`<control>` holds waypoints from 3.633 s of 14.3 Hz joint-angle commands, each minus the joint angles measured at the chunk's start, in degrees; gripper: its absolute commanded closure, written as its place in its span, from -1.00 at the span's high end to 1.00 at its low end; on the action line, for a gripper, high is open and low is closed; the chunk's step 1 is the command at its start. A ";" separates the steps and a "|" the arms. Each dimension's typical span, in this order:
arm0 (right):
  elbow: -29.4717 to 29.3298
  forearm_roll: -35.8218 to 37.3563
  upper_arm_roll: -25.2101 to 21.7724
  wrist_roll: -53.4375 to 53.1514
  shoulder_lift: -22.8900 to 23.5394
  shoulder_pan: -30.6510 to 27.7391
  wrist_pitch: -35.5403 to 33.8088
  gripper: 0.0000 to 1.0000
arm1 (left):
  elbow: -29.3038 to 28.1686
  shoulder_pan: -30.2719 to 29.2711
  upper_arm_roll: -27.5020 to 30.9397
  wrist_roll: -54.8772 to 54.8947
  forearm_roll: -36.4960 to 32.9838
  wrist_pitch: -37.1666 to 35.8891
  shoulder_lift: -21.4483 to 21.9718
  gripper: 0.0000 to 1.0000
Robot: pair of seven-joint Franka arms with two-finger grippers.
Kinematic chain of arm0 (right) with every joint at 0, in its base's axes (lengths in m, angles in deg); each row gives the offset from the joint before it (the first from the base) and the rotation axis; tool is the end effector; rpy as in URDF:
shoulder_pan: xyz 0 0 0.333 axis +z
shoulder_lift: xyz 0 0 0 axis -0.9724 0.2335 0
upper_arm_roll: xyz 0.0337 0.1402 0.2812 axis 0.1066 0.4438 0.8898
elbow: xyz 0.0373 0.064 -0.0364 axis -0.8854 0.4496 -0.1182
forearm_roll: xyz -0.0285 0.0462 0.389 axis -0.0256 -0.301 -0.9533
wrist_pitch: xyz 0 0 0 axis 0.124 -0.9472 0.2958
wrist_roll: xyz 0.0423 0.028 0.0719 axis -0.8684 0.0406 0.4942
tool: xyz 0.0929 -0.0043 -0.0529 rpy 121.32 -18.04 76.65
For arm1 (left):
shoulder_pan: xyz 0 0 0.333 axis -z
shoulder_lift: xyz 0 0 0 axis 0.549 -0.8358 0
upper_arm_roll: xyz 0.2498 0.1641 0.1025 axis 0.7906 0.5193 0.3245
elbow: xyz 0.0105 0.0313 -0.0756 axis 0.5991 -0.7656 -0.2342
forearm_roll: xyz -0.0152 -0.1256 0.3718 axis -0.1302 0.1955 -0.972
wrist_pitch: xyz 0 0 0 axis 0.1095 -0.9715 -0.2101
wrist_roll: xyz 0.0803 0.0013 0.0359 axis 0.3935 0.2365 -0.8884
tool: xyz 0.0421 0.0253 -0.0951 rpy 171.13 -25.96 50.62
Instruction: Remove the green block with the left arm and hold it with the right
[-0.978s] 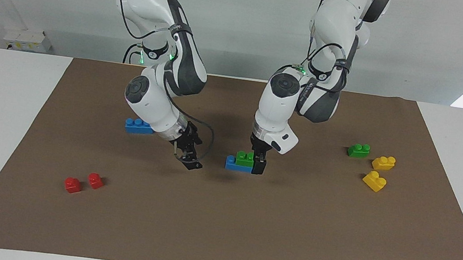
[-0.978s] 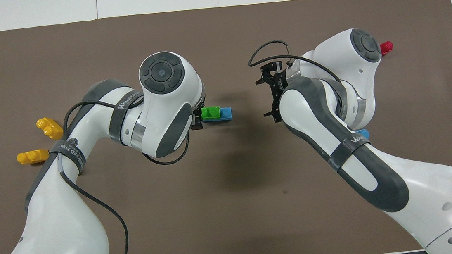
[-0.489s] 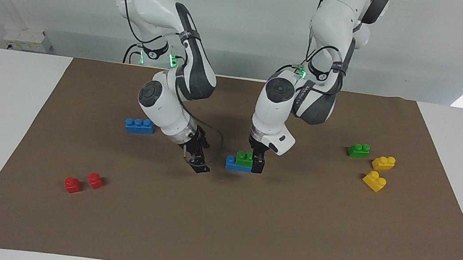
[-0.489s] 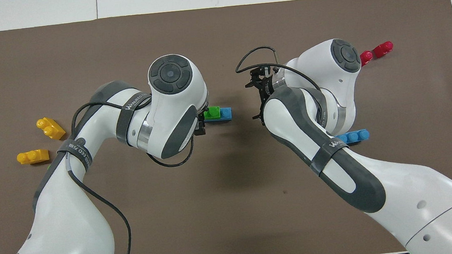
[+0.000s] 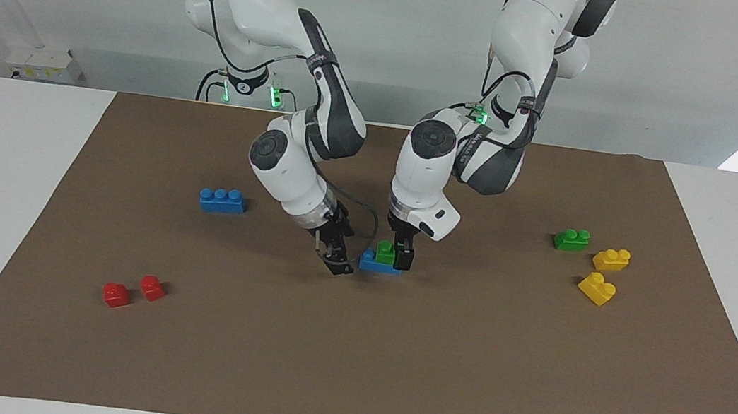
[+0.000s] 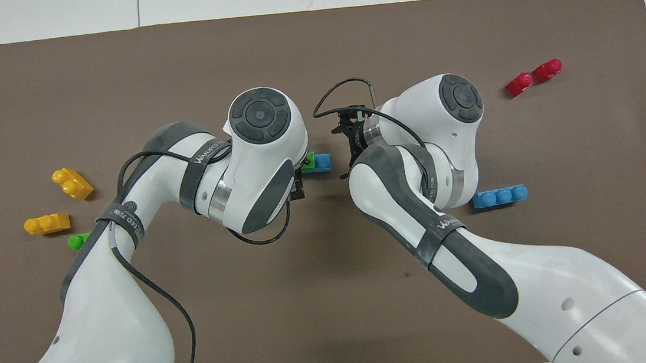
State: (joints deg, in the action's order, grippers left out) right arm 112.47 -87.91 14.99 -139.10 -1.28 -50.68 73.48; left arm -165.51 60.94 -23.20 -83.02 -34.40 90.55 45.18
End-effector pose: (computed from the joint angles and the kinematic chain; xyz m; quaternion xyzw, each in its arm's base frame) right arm 0.5984 0.2959 0.3156 -0.7115 0.6678 0.1420 0.1663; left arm 0.5530 -0.3906 0.3599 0.7042 0.7098 -0.0044 0.0171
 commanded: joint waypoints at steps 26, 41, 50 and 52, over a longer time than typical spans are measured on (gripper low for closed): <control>2.21 -3.60 -0.07 -0.76 3.04 5.39 11.90 -1.00 | -3.84 0.22 0.61 -2.09 -1.62 3.06 1.19 1.00; 2.13 -3.51 -0.07 -0.50 3.04 5.39 11.90 -1.00 | -4.98 -1.35 0.52 -1.65 -1.44 3.24 4.09 -1.00; 1.51 0.09 -0.16 -0.50 2.78 5.30 10.67 -1.00 | -5.25 -4.78 0.52 7.10 -0.91 -7.64 12.70 -1.00; 1.07 0.44 -0.33 -0.41 2.43 5.04 8.92 -1.00 | -5.60 -9.16 0.52 17.55 -0.91 -10.55 13.23 -1.00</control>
State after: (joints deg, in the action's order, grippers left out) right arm 113.79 -88.70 14.96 -140.67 1.86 -45.33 84.47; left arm -168.91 55.96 -22.49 -74.27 -35.37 82.26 56.29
